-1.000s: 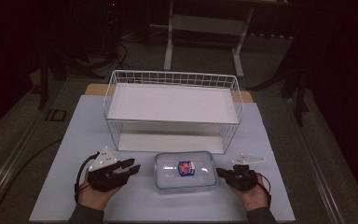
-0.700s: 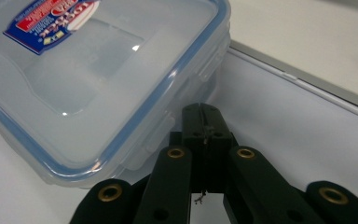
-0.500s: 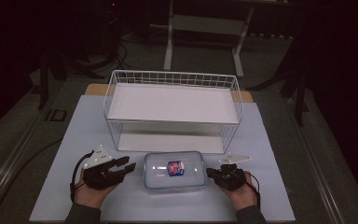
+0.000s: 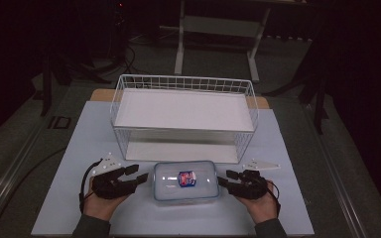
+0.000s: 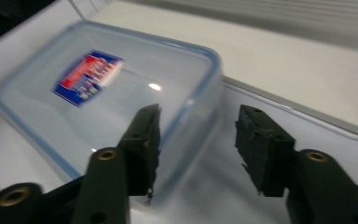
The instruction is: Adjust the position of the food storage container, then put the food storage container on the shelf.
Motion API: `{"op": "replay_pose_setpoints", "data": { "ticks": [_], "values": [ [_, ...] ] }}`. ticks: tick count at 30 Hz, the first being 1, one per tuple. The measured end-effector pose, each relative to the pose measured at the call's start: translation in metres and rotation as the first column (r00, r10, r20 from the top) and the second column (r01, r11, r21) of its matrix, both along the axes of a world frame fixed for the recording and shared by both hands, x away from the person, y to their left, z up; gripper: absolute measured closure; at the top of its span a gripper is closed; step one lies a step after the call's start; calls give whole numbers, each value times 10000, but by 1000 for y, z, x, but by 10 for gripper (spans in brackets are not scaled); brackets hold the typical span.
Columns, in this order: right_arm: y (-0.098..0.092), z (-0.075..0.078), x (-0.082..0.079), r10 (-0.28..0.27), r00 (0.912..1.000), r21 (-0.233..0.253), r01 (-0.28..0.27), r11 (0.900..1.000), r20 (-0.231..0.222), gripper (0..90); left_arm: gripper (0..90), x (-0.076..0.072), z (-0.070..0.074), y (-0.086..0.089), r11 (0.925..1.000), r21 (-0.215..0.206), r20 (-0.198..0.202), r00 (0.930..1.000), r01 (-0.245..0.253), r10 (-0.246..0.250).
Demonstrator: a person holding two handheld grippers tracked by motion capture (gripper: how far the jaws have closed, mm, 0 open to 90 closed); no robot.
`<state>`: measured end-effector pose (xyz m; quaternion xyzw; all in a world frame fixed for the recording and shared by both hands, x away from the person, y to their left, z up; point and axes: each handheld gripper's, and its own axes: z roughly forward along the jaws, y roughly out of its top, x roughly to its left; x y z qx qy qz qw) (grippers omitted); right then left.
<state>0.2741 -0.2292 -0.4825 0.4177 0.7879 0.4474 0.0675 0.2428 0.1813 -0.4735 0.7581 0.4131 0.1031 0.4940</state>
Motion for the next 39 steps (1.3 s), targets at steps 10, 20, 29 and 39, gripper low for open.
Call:
{"op": "replay_pose_setpoints", "data": {
  "ticks": [10, 20, 29, 39],
  "values": [
    [8, -3, 6, 59, 9952, 988, 38, 9951, -975, 361, 400, 10, -9, -14, 9998, -149, -747, 9971, 146, -156],
    [4, -8, 13, 39, 9861, 1546, 221, 9877, -1659, 345, 359, 9, -13, -23, 9993, -39, -1156, 9926, 373, -375],
    [2, -16, 20, 256, 9672, 2093, 288, 9774, -2526, 335, 350, 15, -20, -19, 9982, -523, -2089, 9771, 299, -403],
    [4, -22, 24, 428, 9495, 2262, 302, 9736, -3110, 319, 330, 24, -32, -19, 9863, -1630, -3249, 9424, 270, -795]
  ]
}}
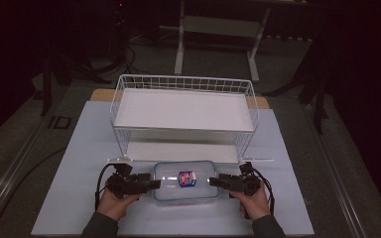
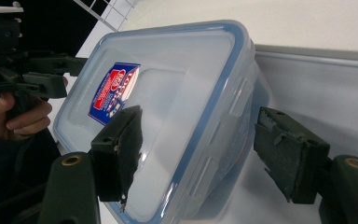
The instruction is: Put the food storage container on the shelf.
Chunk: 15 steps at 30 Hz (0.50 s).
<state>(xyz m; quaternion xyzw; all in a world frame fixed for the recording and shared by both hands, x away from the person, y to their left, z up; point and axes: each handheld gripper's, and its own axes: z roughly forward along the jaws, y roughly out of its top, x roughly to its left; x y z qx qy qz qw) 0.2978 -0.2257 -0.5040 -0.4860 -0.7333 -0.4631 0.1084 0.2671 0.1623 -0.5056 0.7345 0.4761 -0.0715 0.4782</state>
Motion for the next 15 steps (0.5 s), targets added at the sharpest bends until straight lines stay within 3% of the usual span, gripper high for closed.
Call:
{"op": "replay_pose_setpoints", "data": {
  "ticks": [5, 10, 11, 15],
  "values": [
    [3, -4, 2, 122, 9993, 141, -117, 9998, -342, 318, 327, 2, -5, -6, 9997, -45, -353, 9991, 229, -230],
    [4, -7, 4, 210, 9982, 291, -194, 9994, -561, 303, 303, 5, -8, -6, 9992, -315, -694, 9972, 257, -278],
    [5, -8, 5, 258, 9976, 367, -234, 9991, -644, 303, 303, 6, -11, -7, 9975, -638, -992, 9944, 307, -369],
    [6, -12, 7, 407, 9937, 602, -345, 9976, -1045, 271, 255, 7, -15, -8, 9965, -772, -1240, 9914, 323, -417]
  ]
}}
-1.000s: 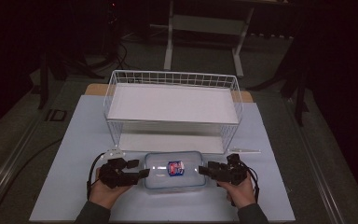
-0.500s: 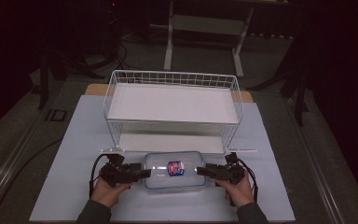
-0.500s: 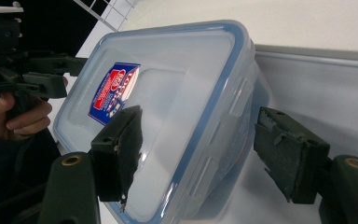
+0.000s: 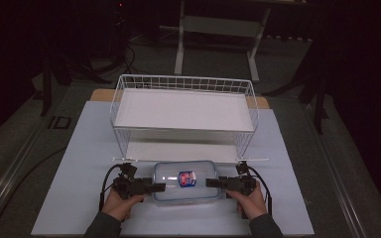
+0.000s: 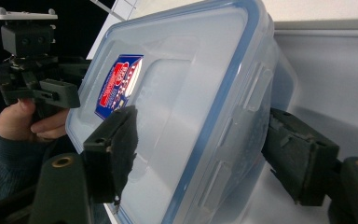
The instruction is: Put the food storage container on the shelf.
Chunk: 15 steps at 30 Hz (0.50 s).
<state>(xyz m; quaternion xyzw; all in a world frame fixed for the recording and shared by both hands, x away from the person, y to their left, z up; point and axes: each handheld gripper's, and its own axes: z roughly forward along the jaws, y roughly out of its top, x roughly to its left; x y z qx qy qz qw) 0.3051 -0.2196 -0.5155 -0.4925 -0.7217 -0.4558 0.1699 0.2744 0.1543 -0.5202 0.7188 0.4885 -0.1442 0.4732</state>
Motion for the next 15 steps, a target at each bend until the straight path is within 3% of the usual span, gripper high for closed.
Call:
{"op": "replay_pose_setpoints", "data": {
  "ticks": [4, 9, 15],
  "values": [
    [-1, -1, 1, 13, 9999, 71, -12, 10000, -100, 271, 253, 1, -2, 1, 9997, -236, -325, 9994, -107, 100],
    [-4, 1, 1, -21, 9995, 119, 25, 9999, -309, 337, 390, 2, -1, 9, 9982, -531, -484, 9985, -293, 267],
    [-11, 3, -2, -57, 9981, 342, 77, 9994, -607, 406, 441, -2, 4, 10, 9980, -535, -452, 9985, -348, 324]
  ]
}}
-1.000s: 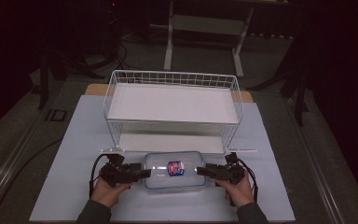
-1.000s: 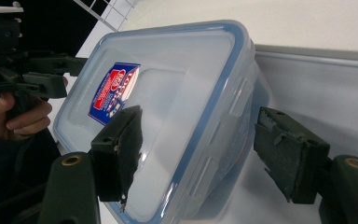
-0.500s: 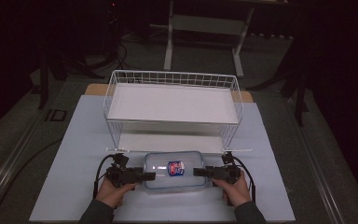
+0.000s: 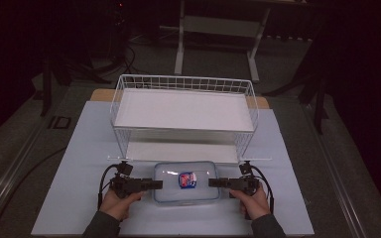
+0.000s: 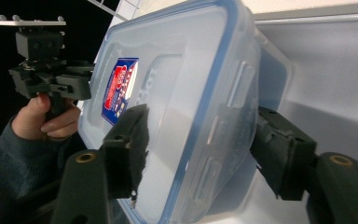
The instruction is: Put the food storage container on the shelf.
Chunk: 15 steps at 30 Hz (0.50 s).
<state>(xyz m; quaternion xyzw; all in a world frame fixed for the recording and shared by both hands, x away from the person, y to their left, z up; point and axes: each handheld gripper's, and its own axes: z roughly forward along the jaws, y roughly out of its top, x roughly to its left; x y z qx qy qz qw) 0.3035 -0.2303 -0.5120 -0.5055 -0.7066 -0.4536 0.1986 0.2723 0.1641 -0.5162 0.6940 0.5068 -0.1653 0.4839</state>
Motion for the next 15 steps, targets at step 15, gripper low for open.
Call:
{"op": "replay_pose_setpoints", "data": {
  "ticks": [15],
  "values": [
    [-10, 8, -22, 339, 9994, 457, -340, 9984, 13, 521, 528, -23, 13, 2, 9998, 183, 714, 9974, 29, -42]
  ]
}}
